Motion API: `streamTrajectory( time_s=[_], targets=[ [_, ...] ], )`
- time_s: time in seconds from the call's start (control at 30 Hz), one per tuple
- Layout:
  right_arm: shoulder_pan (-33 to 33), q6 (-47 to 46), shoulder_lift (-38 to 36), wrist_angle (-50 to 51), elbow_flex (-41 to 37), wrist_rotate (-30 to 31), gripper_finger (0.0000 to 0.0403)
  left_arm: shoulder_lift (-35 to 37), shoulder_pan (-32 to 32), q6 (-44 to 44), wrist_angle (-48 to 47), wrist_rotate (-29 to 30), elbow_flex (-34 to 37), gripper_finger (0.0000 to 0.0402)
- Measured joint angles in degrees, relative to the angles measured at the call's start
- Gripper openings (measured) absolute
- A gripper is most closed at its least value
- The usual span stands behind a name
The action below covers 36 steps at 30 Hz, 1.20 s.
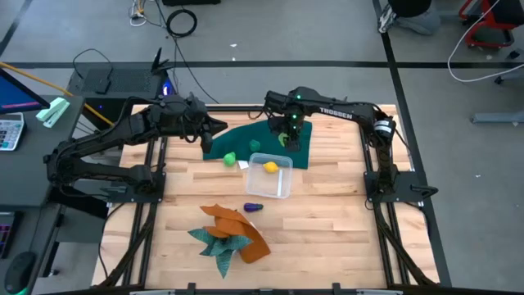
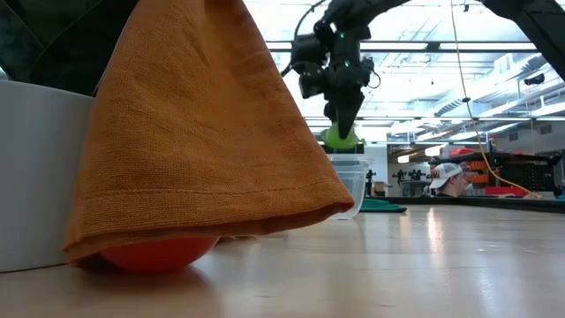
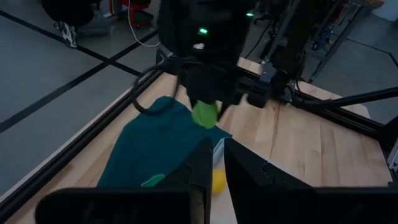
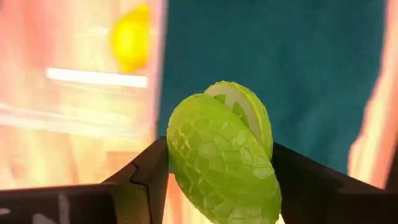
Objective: Pick and placing Produce into tupperware
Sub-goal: Put the melon into the bin
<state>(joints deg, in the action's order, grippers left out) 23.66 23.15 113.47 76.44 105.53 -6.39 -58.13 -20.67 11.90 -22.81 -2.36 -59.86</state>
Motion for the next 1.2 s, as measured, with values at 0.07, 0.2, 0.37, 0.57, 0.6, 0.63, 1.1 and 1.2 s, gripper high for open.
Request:
streamTrajectory(
  time_s=[0.07, 0.2, 0.37, 0.57, 0.6, 0.63, 1.1, 1.2],
  targets=[
    [-1.56, -1.06, 0.0, 0.68, 0.81, -0.37, 0.0192, 0.0, -0.02, -0.6, 0.0, 0.0, 0.0, 0.0048],
    [-4.92, -3.56, 0.0, 0.77, 1.06, -1.75, 0.0194, 0.0, -0.11, -1.11, 0.0, 0.01, 0.0, 0.0048],
    [-9.35, -5.18, 0.0, 1.8, 1.06, -2.98, 0.0193, 0.0, -0.11, -2.56, 0.0, 0.0, 0.0, 0.0044],
    [-14.29, -5.51, -1.46, 1.93, 1.06, -3.02, 0.0194, 0.0, -0.11, -2.73, -0.07, -0.02, 0.0, 0.0047],
    [-14.94, -5.78, -1.76, 1.42, 1.06, -3.02, 0.0194, 0.0, -0.11, -2.73, -0.07, -0.02, 0.0, 0.0048],
    [-15.47, -5.98, -1.98, 1.03, 1.06, -3.0, 0.0194, 0.0, -0.11, -2.73, -0.11, -0.02, 0.0, 0.0048],
    [-19.47, -10.13, -2.18, -15.46, -2.47, 0.28, 0.0193, 0.0, -0.11, -2.49, -3.28, -0.02, 0.0, 0.0046],
    [-19.43, -10.93, -2.14, -17.14, -5.18, 1.51, 0.0193, 0.0, -0.11, -2.51, -3.87, -0.02, 0.0, 0.0044]
  ],
)
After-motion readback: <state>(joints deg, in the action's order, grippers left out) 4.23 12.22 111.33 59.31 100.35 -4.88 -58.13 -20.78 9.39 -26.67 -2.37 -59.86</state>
